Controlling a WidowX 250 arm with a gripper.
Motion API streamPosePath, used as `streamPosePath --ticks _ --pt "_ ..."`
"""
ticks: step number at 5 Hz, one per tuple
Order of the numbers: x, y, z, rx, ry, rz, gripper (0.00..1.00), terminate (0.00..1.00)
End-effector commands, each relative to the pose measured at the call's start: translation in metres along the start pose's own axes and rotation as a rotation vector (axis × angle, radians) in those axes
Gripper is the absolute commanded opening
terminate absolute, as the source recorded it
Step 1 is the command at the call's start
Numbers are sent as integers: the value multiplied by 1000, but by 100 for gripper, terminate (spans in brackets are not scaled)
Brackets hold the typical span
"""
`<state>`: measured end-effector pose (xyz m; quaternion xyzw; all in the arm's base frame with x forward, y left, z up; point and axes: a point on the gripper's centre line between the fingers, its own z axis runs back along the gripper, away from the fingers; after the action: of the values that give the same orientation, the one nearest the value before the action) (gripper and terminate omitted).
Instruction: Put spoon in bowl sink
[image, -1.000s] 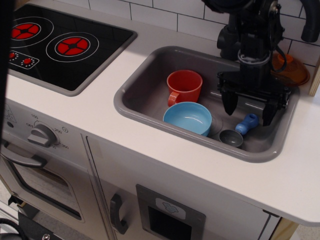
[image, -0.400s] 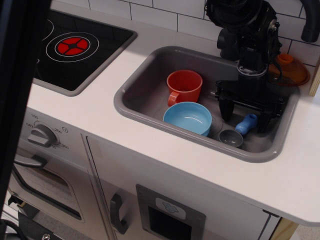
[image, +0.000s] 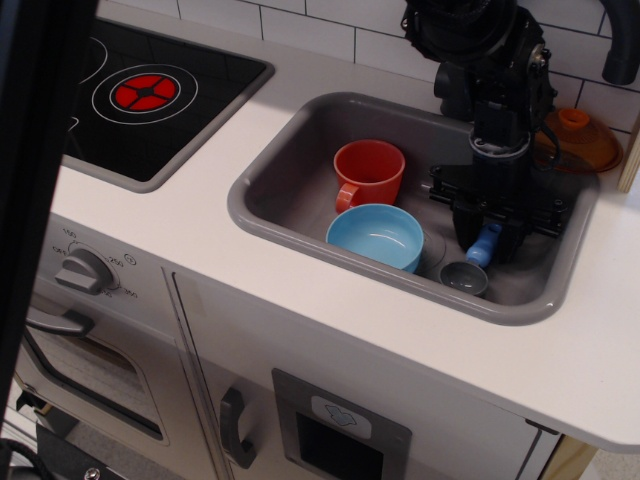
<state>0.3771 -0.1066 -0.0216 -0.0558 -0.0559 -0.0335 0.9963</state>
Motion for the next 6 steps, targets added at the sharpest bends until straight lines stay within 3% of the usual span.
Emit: streamPosePath --ticks 1,2,3,4,6 --pt "8 -9 50 -60 -94 -20 0 0" --pt "8 -7 74 -108 -132 -12 0 0" --pt "12 6 88 -108 -165 -35 0 0" --pt "22 24 88 -108 -151 -205 0 0" --pt "31 57 97 -154 -157 -424 0 0"
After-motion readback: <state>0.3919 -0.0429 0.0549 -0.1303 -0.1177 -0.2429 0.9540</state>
